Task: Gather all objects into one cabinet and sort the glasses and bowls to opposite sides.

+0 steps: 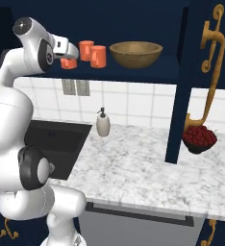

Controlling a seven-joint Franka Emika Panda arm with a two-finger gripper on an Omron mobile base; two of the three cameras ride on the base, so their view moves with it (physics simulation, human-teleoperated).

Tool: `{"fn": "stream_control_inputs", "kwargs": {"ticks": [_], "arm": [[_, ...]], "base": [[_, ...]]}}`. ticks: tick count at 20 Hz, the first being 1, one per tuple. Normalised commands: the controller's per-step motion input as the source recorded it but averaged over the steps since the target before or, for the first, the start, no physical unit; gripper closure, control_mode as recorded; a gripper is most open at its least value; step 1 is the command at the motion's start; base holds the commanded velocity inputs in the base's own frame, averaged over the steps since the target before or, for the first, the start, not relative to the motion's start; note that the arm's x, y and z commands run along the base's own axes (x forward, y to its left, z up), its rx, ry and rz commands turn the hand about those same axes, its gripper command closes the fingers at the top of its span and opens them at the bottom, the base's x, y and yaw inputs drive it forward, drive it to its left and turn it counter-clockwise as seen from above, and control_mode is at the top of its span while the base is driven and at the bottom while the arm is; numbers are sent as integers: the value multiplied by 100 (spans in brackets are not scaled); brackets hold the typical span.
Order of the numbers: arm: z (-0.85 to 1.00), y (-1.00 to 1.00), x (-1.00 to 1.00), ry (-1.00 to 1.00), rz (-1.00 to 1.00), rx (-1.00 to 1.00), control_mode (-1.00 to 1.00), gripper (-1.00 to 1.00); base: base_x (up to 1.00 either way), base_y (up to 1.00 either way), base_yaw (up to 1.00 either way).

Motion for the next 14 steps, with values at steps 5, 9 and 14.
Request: {"fn": "stream_control_inputs", "kwargs": {"ticks": [5, 9, 14], "arm": [[11, 0, -83, 0, 0, 0, -100, -100], [7, 0, -100, 0, 0, 0, -100, -100], [2, 0, -100, -1, 0, 0, -100, -100]], "base": [[0, 0, 0], [0, 0, 0], [0, 0, 0]]}}
